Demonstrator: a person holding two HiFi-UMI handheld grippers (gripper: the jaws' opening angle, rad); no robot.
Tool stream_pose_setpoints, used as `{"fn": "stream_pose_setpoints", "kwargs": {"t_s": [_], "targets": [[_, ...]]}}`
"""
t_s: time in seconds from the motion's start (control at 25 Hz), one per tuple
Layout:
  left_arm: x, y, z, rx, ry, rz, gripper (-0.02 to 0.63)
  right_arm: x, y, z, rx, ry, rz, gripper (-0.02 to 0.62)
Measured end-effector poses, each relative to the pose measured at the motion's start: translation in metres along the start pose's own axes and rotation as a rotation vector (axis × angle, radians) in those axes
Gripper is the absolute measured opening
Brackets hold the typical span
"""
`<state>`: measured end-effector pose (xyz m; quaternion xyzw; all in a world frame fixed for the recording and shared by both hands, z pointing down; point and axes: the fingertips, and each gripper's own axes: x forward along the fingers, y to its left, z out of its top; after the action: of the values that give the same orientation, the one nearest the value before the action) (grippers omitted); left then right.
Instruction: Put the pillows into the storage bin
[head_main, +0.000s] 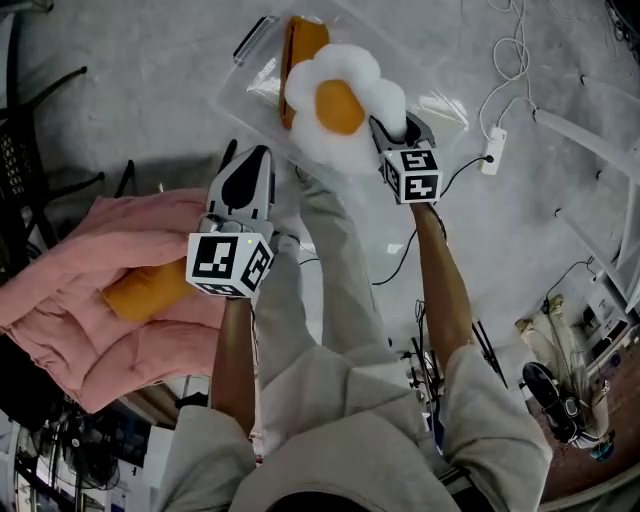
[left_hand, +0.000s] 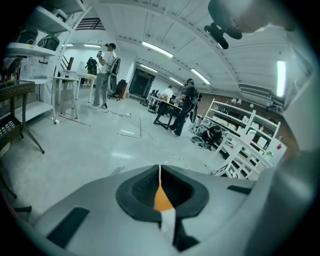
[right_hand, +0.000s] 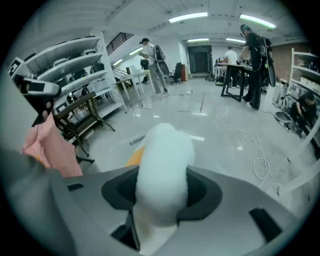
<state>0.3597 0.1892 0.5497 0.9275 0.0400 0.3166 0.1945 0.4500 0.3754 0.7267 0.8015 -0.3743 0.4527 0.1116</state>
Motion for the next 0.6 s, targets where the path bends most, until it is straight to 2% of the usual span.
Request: {"fn": "stream_pose_setpoints", "kwargs": {"t_s": [0.24,0.36,0.48,0.56,0.6], "targets": [[0.010,0.002,-0.028,-0.007,0.049,-0.001,0.017,0.050,-0.010,-0.095,0.011,0.214,0.006,0.210],[0.020,0.004,-0.045,-0.018,0.064,0.003,0.015,0.072,-0.026,-0.123,0.093,0.257,-0.002,0.239],[0.025,0.004,-0.056,-0.027,0.066,0.005,0.017,0.083,-0.051,-0.139,0.186,0.263,-0.036,0.327],[0.021,0.005,-0.057,-0.033,0.058,0.009,0.015,0.082,-0.060,-0.138,0.178,0.256,-0.059,0.452],[0.018,0.005,-0.057,-0.036,0.052,0.012,0.015,0.080,-0.061,-0.136,0.159,0.247,-0.066,0.473]]}}
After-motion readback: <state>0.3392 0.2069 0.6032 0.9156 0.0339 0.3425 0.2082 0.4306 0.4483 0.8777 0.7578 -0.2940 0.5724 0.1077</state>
